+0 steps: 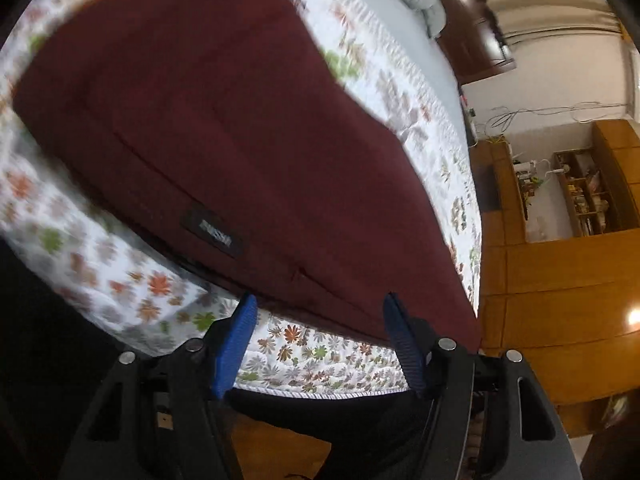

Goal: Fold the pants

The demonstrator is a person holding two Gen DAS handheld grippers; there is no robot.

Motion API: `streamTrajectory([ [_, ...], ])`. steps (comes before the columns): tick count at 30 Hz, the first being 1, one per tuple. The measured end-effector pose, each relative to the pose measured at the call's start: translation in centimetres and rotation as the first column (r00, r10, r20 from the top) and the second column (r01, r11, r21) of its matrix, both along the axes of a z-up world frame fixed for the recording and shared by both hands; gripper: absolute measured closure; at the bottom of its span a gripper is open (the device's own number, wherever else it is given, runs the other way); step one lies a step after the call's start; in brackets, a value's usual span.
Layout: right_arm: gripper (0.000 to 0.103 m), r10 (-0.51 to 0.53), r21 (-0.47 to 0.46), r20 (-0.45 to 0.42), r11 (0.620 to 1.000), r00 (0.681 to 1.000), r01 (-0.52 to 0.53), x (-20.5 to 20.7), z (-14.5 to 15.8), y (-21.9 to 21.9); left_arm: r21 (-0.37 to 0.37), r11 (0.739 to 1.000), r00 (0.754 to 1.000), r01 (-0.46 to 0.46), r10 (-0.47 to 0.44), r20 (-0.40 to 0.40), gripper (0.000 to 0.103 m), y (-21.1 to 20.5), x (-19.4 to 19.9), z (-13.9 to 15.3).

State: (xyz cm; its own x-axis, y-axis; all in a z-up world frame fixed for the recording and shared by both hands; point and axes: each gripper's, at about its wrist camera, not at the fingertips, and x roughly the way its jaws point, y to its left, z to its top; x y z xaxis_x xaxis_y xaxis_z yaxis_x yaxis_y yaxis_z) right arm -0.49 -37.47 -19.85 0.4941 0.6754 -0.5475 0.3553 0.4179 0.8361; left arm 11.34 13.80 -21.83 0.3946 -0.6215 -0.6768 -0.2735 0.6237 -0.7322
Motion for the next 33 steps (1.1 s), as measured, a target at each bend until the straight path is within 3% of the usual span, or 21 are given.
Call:
streamTrajectory([
  [4,0.065,-0.021,-0.004,-0.104,1.000,0.994,0.021,0.9,-2.7,0.9,-0.008,1.000,0.999,-0.028,0.028,-0.018,0.037,-0.2,0.1,-0.8],
  [8,0.064,-0.029,-0.016,-0.085,0.999,0.996,0.028,0.8,-2.9,1.0,-0.001,1.000,1.000,-0.021,0.021,-0.023,0.037,-0.5,0.9,-1.1],
  [15,0.063,-0.073,-0.038,-0.134,0.997,0.988,0.069,1.1,-2.9,0.7,0.008,1.000,0.999,-0.014,0.015,-0.039,0.038,-0.5,1.4,-0.6],
  [16,0.062,-0.082,-0.034,-0.143,0.996,0.986,0.078,1.2,-2.9,0.8,0.008,1.000,0.999,-0.020,0.021,-0.042,0.041,-0.5,1.4,-0.8],
  [18,0.062,-0.087,-0.039,-0.144,0.996,0.986,0.083,1.4,-3.1,1.0,0.034,0.999,0.999,-0.023,0.024,-0.029,0.058,-0.6,1.4,-0.9],
  [19,0.070,-0.094,-0.043,-0.145,0.995,0.985,0.088,1.4,-3.1,1.0,0.036,0.999,0.999,-0.026,0.027,-0.027,0.066,-0.4,1.4,-1.0],
  [20,0.093,-0.099,-0.048,-0.143,0.995,0.985,0.093,1.4,-3.1,1.0,0.031,0.999,0.999,-0.033,0.034,-0.027,0.072,-0.2,1.2,-1.2],
  [21,0.096,-0.101,-0.057,-0.136,0.994,0.986,0.094,1.4,-3.1,1.0,0.026,0.999,0.999,-0.037,0.038,-0.023,0.073,-0.2,1.1,-1.3],
  [25,0.096,-0.115,-0.083,-0.116,0.991,0.987,0.106,0.5,-2.2,1.2,0.019,0.999,0.999,-0.046,0.046,0.009,0.087,0.2,0.0,-0.9],
  [30,0.096,-0.108,-0.089,-0.148,0.991,0.983,0.096,1.1,-3.5,1.3,0.010,0.998,0.998,-0.062,0.062,-0.003,0.087,0.3,-0.1,-1.5],
  [33,0.083,-0.065,-0.084,-0.144,0.995,0.987,0.053,1.9,-3.2,1.3,0.027,0.998,0.998,-0.059,0.060,-0.025,0.082,0.1,0.0,-1.7],
])
